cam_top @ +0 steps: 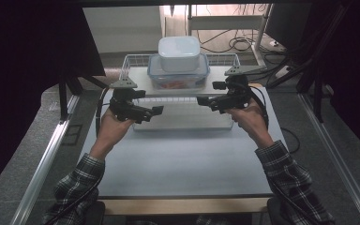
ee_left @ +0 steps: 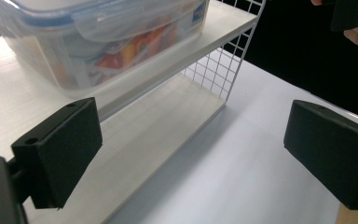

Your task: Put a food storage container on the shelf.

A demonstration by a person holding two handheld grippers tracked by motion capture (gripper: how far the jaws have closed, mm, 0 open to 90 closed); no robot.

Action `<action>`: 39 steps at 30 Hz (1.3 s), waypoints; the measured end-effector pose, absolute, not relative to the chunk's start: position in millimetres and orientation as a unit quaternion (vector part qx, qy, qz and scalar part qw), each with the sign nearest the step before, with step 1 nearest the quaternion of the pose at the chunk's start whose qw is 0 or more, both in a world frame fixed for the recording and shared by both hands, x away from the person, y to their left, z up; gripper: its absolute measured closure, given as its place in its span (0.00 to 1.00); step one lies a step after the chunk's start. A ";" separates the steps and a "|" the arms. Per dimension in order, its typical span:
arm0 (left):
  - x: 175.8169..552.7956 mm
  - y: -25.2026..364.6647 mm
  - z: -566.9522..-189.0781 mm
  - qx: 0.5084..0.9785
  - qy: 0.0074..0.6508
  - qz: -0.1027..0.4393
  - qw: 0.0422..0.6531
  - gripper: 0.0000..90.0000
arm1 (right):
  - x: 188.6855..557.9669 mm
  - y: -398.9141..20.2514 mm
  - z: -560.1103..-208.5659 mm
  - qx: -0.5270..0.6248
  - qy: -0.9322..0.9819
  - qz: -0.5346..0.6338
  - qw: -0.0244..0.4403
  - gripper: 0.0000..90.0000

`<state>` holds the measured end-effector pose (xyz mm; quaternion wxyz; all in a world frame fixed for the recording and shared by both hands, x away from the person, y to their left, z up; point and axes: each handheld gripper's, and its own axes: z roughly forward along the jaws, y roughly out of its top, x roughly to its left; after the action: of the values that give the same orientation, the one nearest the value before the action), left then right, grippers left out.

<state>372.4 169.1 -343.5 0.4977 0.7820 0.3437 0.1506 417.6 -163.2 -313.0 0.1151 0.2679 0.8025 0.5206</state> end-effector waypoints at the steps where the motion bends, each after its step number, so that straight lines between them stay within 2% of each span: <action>1: 371.8 169.1 -344.8 0.783 0.344 0.153 0.495 0.04 | 417.2 -163.8 -314.1 0.268 0.802 0.520 0.116 0.07; 8: 368.2 170.9 -353.2 0.784 0.351 0.161 0.486 0.03 | 413.1 -165.7 -320.5 0.272 0.806 0.510 0.127 0.04; 18: 361.6 174.2 -365.3 0.788 0.361 0.168 0.469 0.02 | 406.1 -166.3 -333.7 0.275 0.811 0.492 0.154 0.03; 39: 350.1 178.5 -385.0 0.791 0.365 0.152 0.466 0.02 | 394.7 -176.6 -350.5 0.280 0.813 0.486 0.156 0.03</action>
<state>350.1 178.5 -385.0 0.4664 0.7911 0.3653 0.1520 394.7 -176.6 -350.5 0.1563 0.2803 0.8129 0.4861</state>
